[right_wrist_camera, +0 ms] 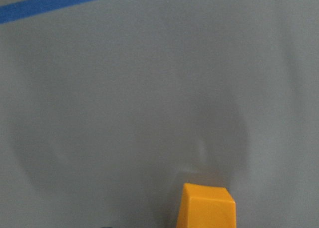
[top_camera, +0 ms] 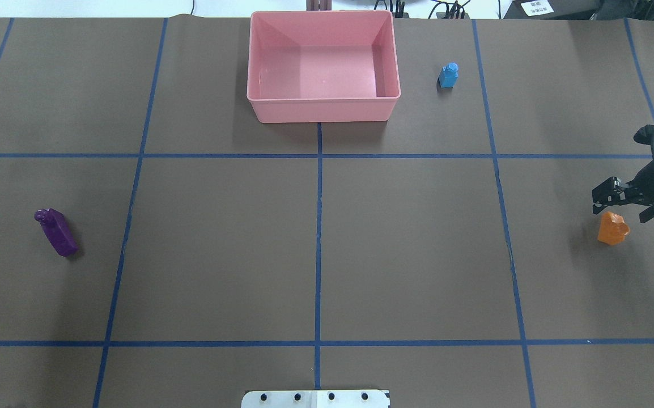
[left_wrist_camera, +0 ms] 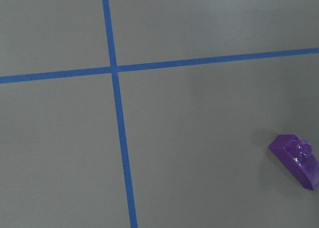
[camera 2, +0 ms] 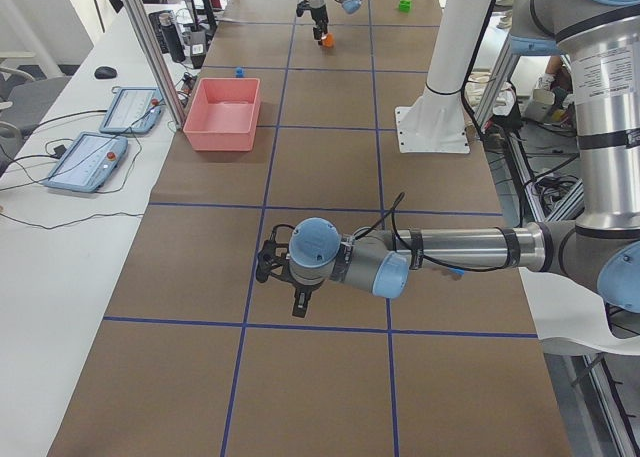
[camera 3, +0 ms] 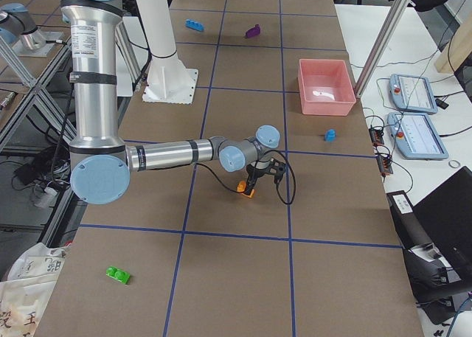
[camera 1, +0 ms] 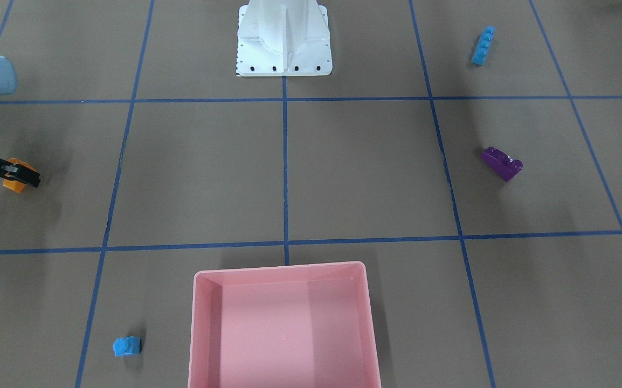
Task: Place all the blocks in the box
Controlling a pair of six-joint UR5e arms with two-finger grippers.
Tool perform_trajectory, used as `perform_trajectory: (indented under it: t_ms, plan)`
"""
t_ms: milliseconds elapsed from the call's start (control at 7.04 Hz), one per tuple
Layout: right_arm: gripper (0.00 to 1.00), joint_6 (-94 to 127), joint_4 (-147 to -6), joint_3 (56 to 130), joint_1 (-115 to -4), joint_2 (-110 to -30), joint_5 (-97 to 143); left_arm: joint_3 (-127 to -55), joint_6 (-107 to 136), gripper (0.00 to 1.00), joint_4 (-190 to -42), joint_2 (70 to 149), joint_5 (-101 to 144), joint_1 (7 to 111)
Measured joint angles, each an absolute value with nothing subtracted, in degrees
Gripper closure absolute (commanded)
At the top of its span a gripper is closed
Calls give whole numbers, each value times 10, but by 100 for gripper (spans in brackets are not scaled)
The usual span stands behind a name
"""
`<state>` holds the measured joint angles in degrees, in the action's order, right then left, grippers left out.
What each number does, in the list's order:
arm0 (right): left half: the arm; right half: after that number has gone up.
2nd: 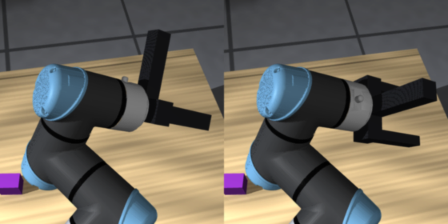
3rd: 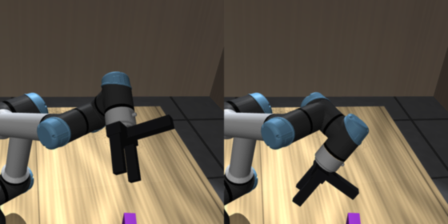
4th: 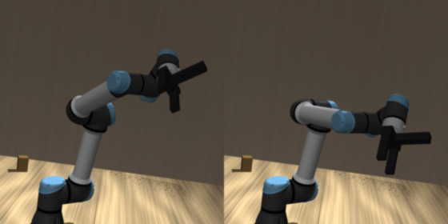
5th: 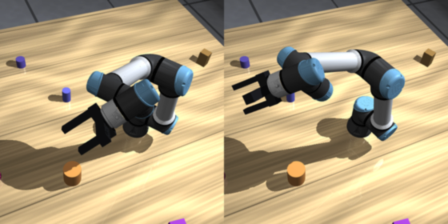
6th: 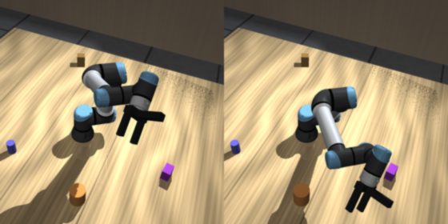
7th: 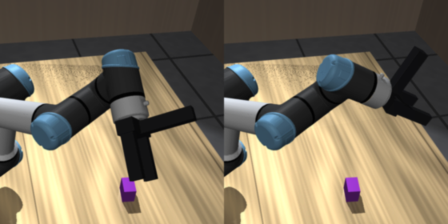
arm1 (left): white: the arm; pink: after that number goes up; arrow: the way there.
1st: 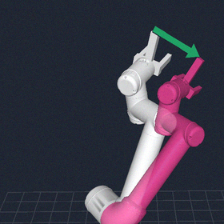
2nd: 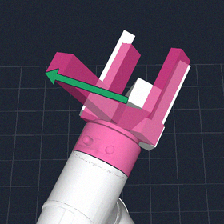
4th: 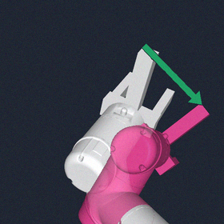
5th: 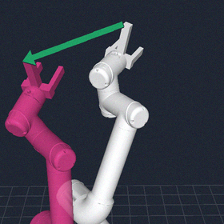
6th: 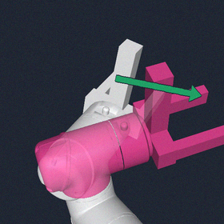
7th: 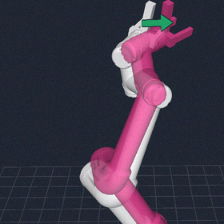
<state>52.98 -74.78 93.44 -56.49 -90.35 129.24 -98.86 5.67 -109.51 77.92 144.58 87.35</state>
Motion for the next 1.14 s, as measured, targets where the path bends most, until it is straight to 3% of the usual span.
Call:
perform_trajectory:
  t_ms: [569,1137]
  plan:
    - [100,594,-750,964,-553,-888,1308,-994,304,0,-1116,822,1451,793]
    - [100,647,-797,985,-583,-744,1338,-1012,435,1,-1176,840,1372,656]
